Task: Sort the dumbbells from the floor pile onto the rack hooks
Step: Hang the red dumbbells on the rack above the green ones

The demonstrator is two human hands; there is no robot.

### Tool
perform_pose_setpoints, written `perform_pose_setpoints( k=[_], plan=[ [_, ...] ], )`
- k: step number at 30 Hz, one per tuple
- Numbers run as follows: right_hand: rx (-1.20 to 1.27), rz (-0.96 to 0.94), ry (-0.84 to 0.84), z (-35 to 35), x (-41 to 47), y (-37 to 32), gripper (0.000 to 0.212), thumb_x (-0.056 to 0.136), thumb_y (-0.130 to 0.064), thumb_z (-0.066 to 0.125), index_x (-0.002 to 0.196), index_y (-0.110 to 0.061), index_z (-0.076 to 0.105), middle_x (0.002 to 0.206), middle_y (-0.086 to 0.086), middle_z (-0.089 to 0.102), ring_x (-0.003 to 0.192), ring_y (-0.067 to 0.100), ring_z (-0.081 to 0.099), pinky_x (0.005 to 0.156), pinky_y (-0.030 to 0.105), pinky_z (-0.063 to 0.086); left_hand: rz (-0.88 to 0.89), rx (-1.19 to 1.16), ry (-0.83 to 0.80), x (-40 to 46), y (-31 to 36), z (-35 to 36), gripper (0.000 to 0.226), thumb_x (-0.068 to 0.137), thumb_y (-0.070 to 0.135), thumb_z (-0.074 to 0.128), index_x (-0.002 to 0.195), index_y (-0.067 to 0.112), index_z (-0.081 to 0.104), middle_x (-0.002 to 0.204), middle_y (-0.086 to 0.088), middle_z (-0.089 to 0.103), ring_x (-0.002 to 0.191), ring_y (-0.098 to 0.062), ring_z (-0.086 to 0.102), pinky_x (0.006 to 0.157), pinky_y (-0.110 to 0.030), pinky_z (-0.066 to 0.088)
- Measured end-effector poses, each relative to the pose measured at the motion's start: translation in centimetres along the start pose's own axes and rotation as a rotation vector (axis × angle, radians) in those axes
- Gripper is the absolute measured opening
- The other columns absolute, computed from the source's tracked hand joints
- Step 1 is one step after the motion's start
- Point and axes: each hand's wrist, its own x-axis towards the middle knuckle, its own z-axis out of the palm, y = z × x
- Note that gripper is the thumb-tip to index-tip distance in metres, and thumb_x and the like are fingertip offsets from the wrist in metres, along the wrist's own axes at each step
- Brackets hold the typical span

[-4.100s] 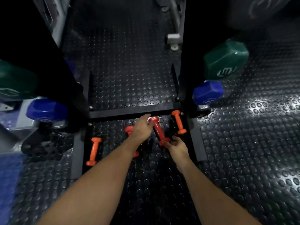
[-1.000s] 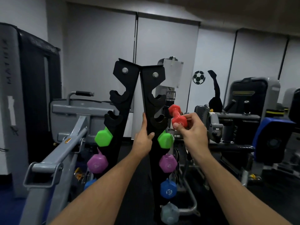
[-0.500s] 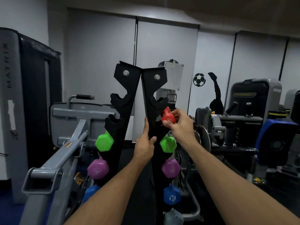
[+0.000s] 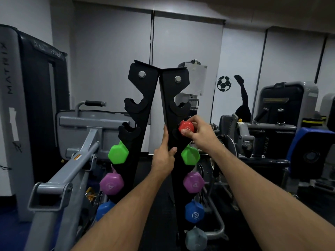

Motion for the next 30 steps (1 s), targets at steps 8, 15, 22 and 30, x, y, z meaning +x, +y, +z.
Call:
perform_pose_setpoints(
  k=[8, 15, 22, 30],
  plan=[
    [-0.081, -0.001, -0.048, -0.3, 0.2, -0.1, 0.038, 0.091, -0.028, 0.079, 0.120, -0.019, 0.056, 0.116, 0.003, 0.069, 0.105, 0.019, 0.068, 0.092, 0.032, 0.056, -0.012, -0.018, 0.000, -0.3, 0.4, -0.1, 0.091, 0.104, 0.014, 0.053, 0.151, 0.063, -0.007, 0.136, 0.001, 0.065, 0.100, -0.004, 0.058, 0.082, -0.020, 0.045],
    [-0.100, 0.031, -0.043, 0.1, -0.2, -0.2, 0.041, 0.094, -0.031, 0.076, 0.126, -0.019, 0.053, 0.122, 0.002, 0.065, 0.106, 0.017, 0.064, 0.074, 0.014, 0.044, -0.012, -0.018, -0.007, -0.2, 0.3, -0.2, 0.091, 0.104, 0.016, 0.053, 0.149, 0.065, -0.010, 0.132, -0.002, 0.067, 0.097, -0.010, 0.065, 0.071, -0.017, 0.047],
    [-0.091, 0.039, -0.007, 0.4, -0.8, -0.1, 0.055, 0.096, -0.030, 0.073, 0.143, -0.018, 0.048, 0.124, -0.006, 0.055, 0.110, 0.011, 0.058, 0.071, 0.006, 0.038, 0.019, 0.043, -0.034, -0.4, 0.1, -0.6, 0.090, 0.104, 0.021, 0.053, 0.149, 0.064, -0.012, 0.132, -0.003, 0.068, 0.104, -0.022, 0.069, 0.090, -0.038, 0.057],
    [-0.355, -0.129, 0.158, 0.9, -3.6, -0.5, 0.075, 0.096, -0.041, 0.069, 0.157, -0.016, 0.034, 0.162, 0.006, 0.036, 0.147, 0.022, 0.038, 0.118, 0.031, 0.031, -0.018, -0.009, -0.079, -1.1, 0.2, -2.0, 0.082, 0.101, 0.033, 0.060, 0.162, 0.036, 0.006, 0.151, -0.009, 0.052, 0.130, -0.026, 0.059, 0.107, -0.042, 0.049]
  ],
)
